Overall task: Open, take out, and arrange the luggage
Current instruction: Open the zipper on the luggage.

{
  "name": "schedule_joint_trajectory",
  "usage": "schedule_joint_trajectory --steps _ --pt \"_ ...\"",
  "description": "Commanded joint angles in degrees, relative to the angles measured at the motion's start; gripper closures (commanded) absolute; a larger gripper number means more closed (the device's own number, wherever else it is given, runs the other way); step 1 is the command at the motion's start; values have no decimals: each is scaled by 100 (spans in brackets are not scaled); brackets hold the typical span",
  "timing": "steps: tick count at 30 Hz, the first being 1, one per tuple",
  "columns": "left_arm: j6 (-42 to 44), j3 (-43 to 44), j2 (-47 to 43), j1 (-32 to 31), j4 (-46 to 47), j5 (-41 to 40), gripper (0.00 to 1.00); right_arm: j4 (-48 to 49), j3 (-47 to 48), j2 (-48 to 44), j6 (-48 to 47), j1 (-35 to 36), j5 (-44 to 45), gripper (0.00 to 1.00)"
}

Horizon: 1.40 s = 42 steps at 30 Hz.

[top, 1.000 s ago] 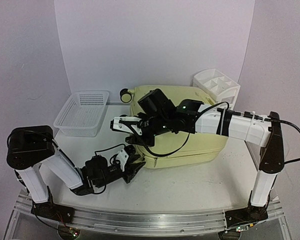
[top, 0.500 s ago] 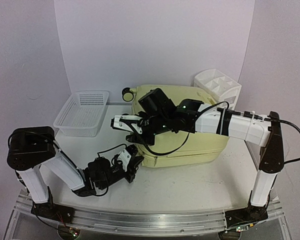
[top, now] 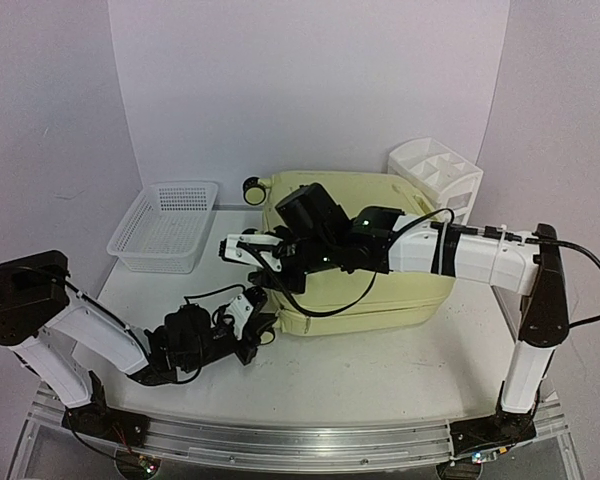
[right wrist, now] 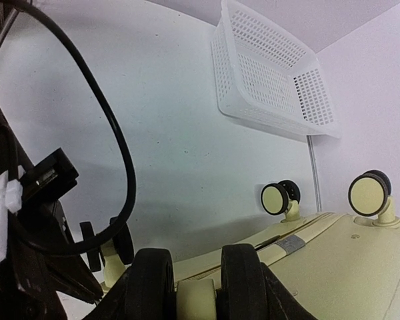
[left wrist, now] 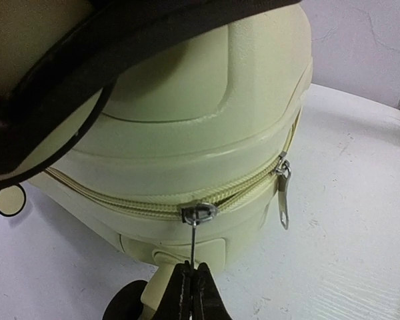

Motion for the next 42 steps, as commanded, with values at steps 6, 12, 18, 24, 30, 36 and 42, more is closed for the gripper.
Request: schedule_joint_trajectory --steps 6,12,18,24,30,36,42 --pt "-712 -171 -627 894 223 757 100 2381 -153 -1484 1011 -116 -1105 100" --pt "-938 -157 -643 1171 187 1204 100 2380 -407 -1668 1011 -115 -1569 100" --pt "-1266 -78 -636 1604 189 1887 100 2357 -595 -1818 1002 -116 -2178 100" --pt "-1532 126 -484 2097 168 2397 100 2116 -639 -1866 998 -118 -3100 100" --pt "-1701 470 -112 2338 34 2556 100 1835 -722 -1943 1092 -118 -3688 100" --pt "-1757 714 189 2375 -201 2241 100 1368 -684 -1964 1134 -115 -4239 100" --pt "-1867 893 216 2526 -756 1843 100 868 -606 -1979 1027 -116 -4822 100"
